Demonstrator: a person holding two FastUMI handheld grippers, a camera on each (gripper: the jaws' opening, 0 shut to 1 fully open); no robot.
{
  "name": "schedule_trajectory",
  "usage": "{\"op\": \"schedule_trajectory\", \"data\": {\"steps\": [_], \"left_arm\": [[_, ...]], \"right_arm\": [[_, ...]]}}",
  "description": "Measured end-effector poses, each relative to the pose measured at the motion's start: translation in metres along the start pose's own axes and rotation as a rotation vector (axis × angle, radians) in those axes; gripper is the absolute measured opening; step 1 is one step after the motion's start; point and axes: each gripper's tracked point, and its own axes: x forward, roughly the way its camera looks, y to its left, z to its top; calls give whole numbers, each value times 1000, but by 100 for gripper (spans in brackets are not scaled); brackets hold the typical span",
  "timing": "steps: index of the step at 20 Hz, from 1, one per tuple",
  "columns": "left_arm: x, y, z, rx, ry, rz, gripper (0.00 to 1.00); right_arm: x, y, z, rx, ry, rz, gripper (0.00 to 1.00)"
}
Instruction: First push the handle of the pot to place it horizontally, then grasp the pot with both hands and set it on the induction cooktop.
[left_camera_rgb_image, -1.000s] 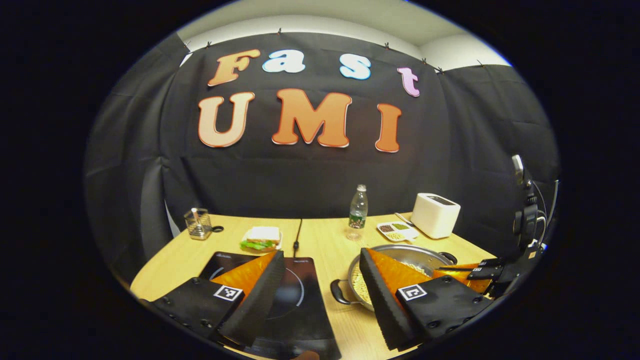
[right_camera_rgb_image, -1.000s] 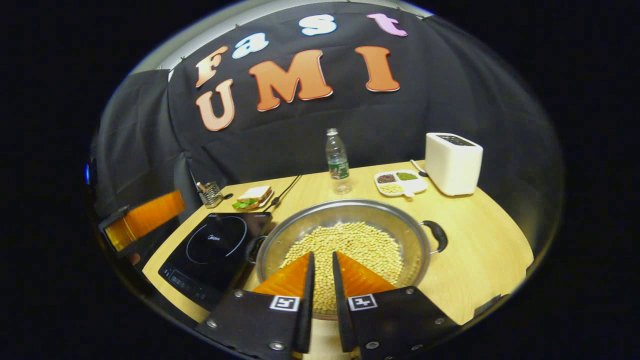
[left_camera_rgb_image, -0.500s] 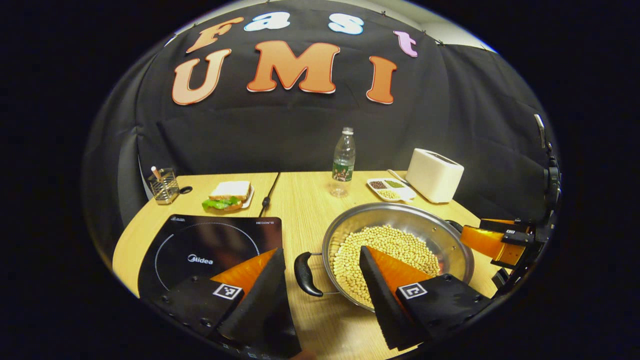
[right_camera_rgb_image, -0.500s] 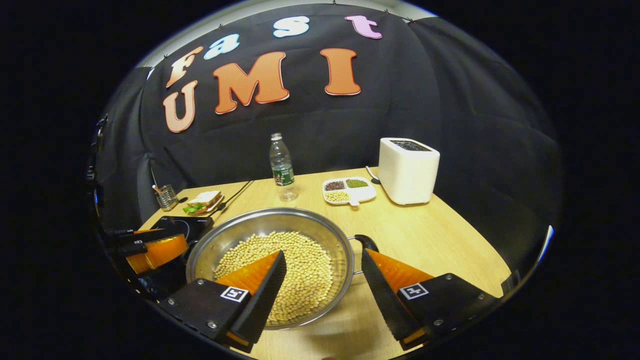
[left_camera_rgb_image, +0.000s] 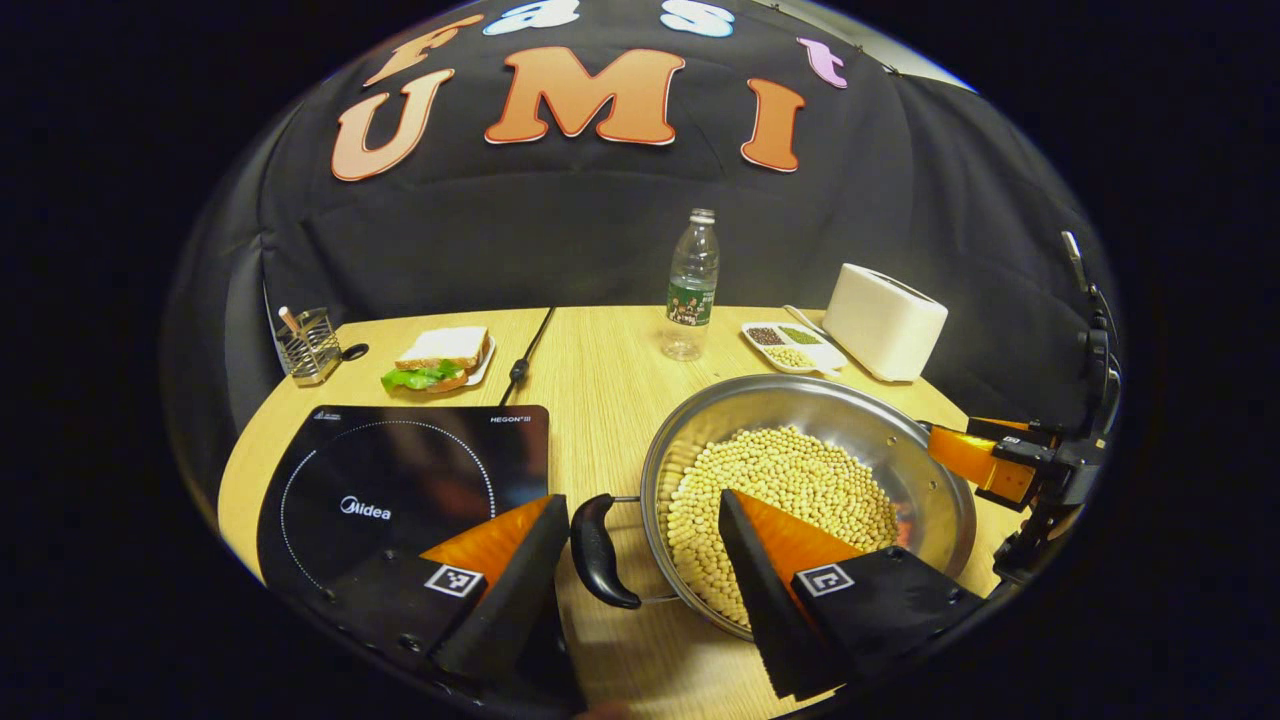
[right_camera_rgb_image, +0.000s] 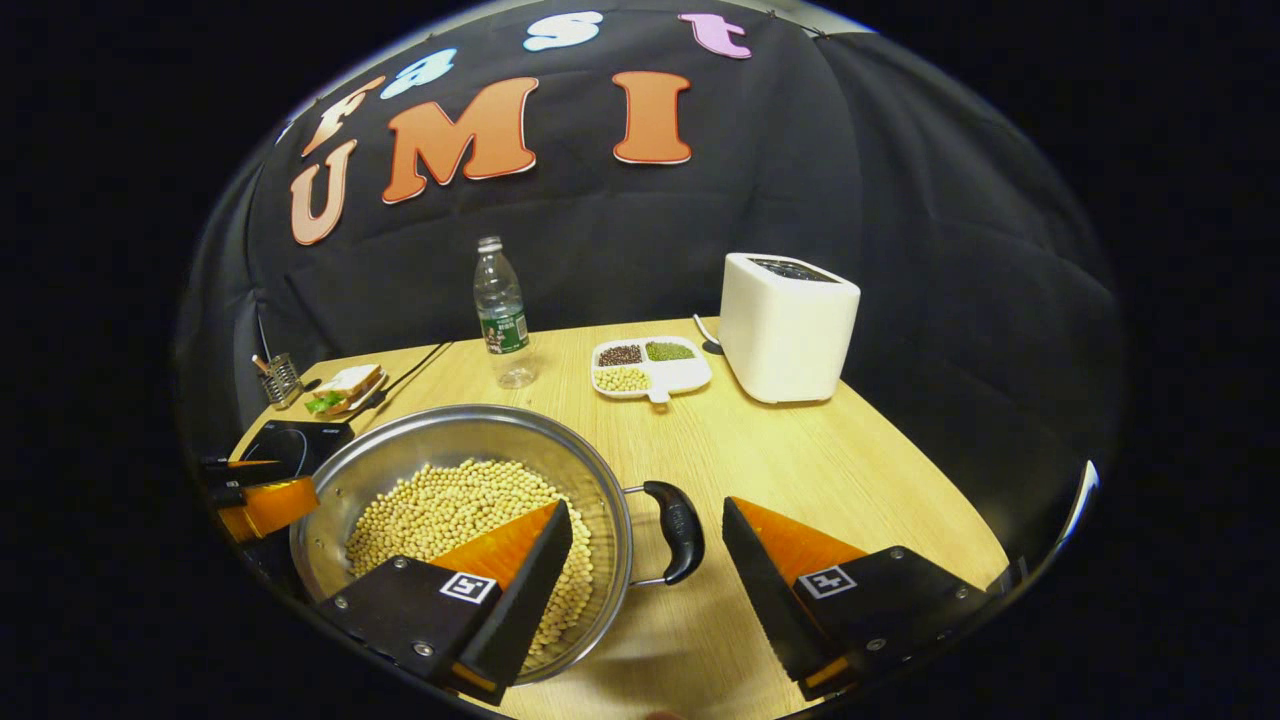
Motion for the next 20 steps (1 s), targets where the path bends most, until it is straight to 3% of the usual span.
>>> {"op": "schedule_trajectory", "data": {"steps": [6, 7, 10, 13, 17, 20], "left_arm": [[8, 0, -5, 19, 30, 12, 99], [11, 0, -8, 26, 38, 13, 99], [17, -1, -12, 58, 68, 14, 98], [28, -3, -23, 55, 110, 1, 98], [41, 4, -32, 62, 153, 13, 97], [47, 8, -33, 47, 169, 13, 76]], "right_arm": [[25, -9, -18, 6, 89, -23, 92], [26, -6, -17, 17, 91, 8, 89], [27, -3, -20, 20, 104, 46, 64], [28, -5, -18, 24, 101, 47, 59], [29, -7, -18, 14, 101, 47, 63], [27, -6, -17, 35, 108, 42, 62]]}}
